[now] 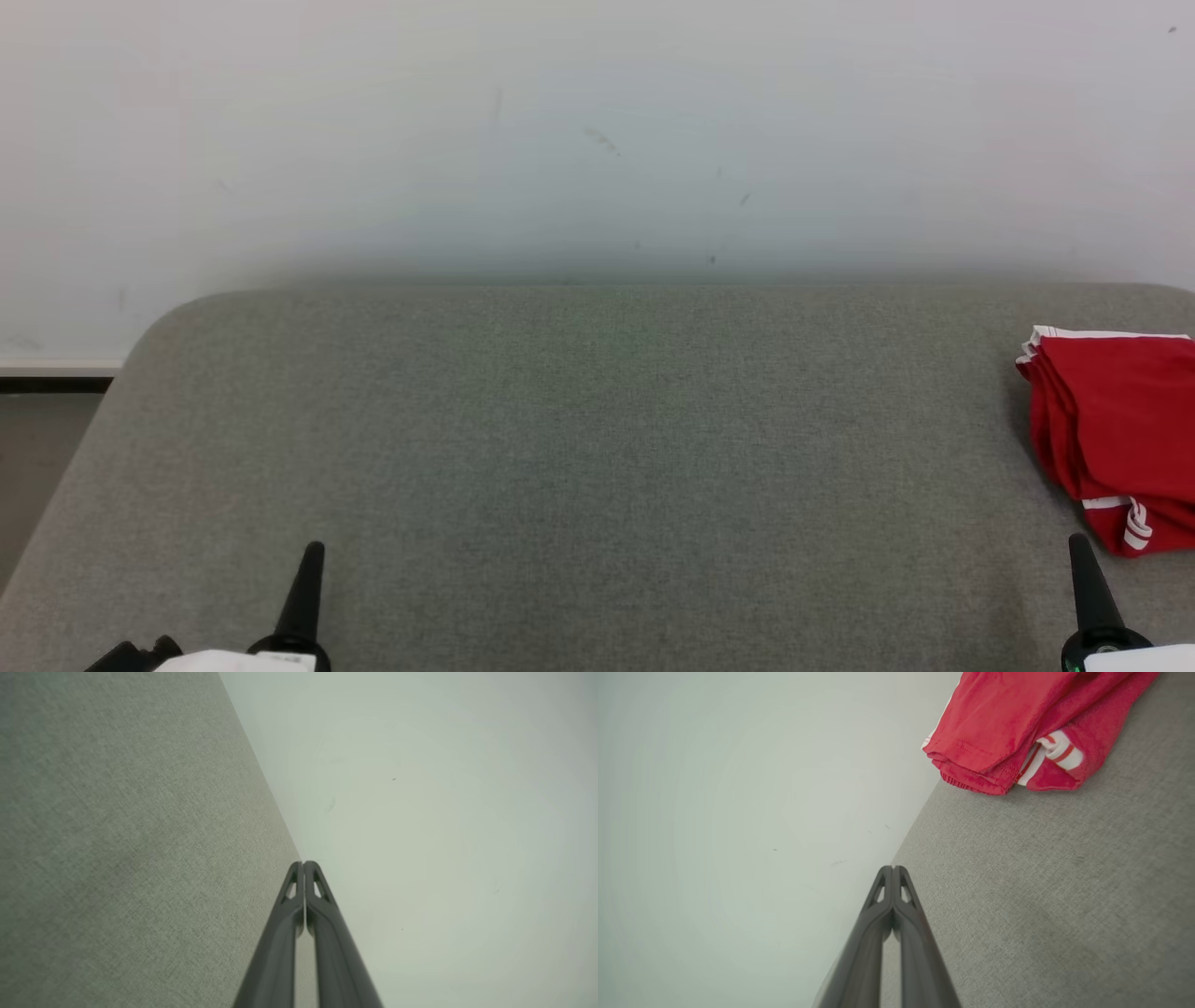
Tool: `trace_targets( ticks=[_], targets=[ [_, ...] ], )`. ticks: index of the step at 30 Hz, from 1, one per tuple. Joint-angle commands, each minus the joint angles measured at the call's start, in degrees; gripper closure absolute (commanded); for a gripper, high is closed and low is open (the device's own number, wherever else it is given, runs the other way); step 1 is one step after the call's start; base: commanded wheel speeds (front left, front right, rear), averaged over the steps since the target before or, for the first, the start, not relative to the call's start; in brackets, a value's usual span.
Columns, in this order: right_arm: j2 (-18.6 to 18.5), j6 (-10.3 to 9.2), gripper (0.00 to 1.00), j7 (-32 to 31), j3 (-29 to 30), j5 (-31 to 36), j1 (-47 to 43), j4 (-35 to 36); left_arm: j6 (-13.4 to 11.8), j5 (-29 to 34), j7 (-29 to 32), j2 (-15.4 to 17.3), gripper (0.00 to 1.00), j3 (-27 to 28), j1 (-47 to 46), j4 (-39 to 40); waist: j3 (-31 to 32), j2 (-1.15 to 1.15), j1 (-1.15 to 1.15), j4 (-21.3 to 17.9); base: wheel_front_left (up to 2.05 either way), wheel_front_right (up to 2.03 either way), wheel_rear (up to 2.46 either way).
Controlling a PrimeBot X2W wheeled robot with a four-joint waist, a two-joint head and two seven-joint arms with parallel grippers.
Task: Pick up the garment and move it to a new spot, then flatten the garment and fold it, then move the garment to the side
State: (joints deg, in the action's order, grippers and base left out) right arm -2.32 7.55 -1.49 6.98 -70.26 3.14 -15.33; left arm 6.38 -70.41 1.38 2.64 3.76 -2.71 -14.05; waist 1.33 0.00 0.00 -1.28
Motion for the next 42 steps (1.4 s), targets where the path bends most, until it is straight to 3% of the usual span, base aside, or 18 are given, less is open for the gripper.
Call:
trace_targets(
  ticks=[1, 42],
  targets=[
    [-0.7, -0.07, 1.00, -0.1, 0.0, -1.2, 1.0, 0.6, 0.3, -1.7, 0.2, 0.3, 1.00, 0.4, -1.1, 0.4, 0.0, 0.00, 0.00, 0.0, 0.00, 0.00, 0.00],
    [-0.8, -0.11, 1.00, -5.0, -0.4, -21.0, 3.3, 1.4, 1.2, -20.8, 5.1, 0.4, 1.00, 2.8, -3.7, 0.0, -1.4, 0.00, 0.00, 1.2, 0.00, 0.00, 0.00]
  ],
)
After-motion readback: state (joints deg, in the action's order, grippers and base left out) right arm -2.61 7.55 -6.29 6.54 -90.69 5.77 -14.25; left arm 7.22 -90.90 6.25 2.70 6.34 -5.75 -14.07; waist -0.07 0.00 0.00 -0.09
